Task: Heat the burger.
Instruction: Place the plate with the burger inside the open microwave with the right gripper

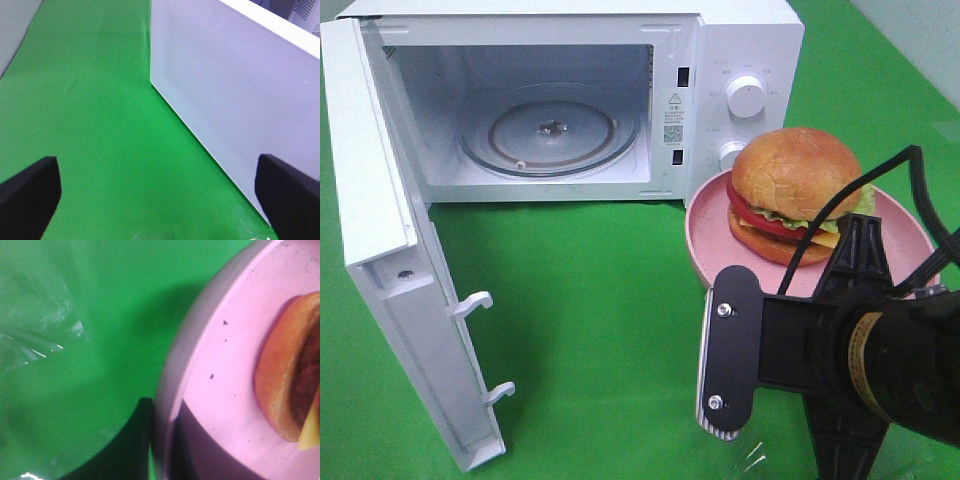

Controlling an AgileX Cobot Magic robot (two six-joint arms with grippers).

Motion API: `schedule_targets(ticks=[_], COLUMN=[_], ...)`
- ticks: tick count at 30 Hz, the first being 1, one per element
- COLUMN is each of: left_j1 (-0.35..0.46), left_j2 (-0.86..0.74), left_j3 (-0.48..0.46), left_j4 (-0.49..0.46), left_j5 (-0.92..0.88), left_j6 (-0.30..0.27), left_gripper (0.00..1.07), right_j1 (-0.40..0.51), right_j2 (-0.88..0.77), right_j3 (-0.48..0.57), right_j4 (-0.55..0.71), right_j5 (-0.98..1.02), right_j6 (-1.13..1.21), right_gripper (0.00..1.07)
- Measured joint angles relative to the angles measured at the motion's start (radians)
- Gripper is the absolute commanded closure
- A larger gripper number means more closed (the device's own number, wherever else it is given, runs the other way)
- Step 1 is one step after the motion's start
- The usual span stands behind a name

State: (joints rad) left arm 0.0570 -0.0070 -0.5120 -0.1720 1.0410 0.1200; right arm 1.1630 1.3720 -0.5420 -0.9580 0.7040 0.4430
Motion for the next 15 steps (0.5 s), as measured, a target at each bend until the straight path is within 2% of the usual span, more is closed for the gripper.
schedule_targets(ticks=[15], left_j1=[0.0], left_j2=[0.0], left_j3=[0.0], left_j4=[0.0], left_j5=[0.0], left_j6=[0.0], left_gripper=[0.08], right_j1=[0.0], right_j2=[0.001], right_j3=[0.006], right_j4=[-0.036], right_j5=[-0.121], right_j6=[-0.216], right_gripper=[1.05])
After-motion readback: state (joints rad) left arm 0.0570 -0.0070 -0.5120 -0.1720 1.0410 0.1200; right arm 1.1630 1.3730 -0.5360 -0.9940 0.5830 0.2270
